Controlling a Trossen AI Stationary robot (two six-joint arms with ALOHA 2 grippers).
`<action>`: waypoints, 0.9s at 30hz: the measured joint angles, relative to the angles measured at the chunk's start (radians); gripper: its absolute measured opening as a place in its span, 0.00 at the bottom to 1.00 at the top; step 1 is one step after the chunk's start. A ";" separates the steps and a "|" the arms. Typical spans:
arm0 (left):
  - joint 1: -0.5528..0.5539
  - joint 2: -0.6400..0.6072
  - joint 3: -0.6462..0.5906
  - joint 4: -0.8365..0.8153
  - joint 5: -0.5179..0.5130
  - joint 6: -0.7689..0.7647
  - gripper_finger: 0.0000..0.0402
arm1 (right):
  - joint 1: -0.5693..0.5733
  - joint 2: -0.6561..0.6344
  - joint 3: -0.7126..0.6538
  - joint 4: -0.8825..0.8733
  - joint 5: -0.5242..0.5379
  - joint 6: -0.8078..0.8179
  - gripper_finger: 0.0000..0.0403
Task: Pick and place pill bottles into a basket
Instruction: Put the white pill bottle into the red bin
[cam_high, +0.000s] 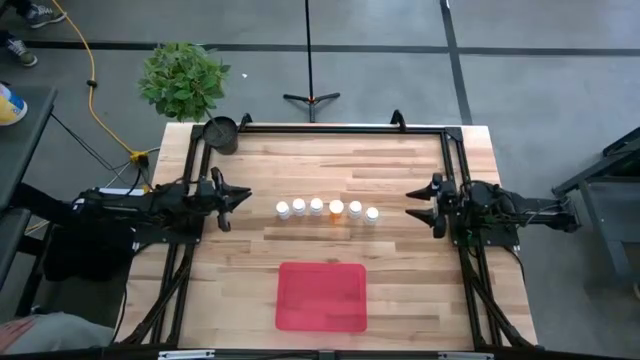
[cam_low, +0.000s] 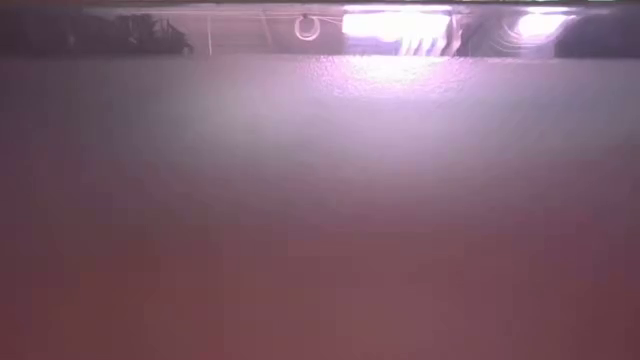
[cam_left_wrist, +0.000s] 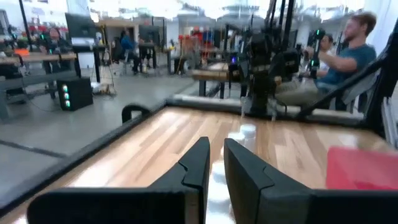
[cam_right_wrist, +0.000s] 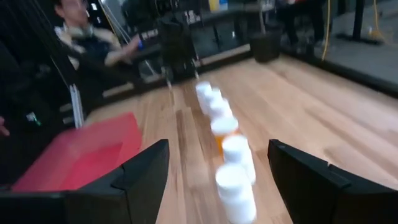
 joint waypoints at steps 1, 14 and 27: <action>0.000 -0.001 0.017 0.003 -0.004 0.017 0.21 | 0.000 0.000 0.000 0.024 0.012 0.000 0.65; 0.000 0.000 0.159 -0.008 -0.059 0.113 0.21 | 0.000 0.000 0.000 0.226 0.115 -0.014 0.65; 0.000 0.026 0.218 0.029 -0.069 0.113 0.21 | 0.000 0.000 0.006 0.275 0.131 -0.016 0.65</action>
